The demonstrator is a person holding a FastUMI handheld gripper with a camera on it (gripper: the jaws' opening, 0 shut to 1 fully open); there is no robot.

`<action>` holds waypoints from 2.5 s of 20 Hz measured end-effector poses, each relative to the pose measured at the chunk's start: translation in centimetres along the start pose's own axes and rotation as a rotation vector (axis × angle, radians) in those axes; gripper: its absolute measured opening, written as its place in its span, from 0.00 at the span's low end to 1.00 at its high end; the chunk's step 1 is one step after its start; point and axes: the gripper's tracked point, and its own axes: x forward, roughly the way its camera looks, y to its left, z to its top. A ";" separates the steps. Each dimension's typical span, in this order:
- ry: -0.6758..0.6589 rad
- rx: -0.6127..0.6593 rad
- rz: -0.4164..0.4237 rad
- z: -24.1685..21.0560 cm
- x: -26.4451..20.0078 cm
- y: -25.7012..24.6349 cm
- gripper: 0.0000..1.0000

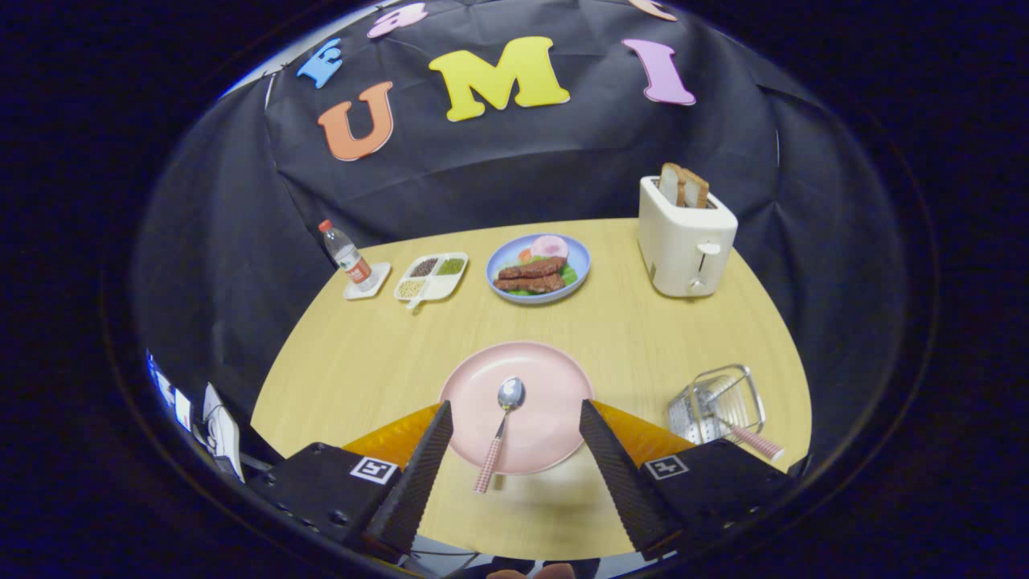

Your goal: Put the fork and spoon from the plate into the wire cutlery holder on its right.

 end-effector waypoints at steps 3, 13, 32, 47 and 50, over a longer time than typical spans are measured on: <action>0.033 0.025 -0.038 -3.1 2.8 1.3 0.96; 0.134 0.023 -0.170 -8.4 9.5 1.1 0.88; 0.239 0.015 -0.164 -4.2 4.8 -1.7 0.05; 0.476 0.067 -0.220 0.8 -8.7 -16.4 0.05; 0.556 0.092 -0.230 -0.4 -9.1 -18.1 0.05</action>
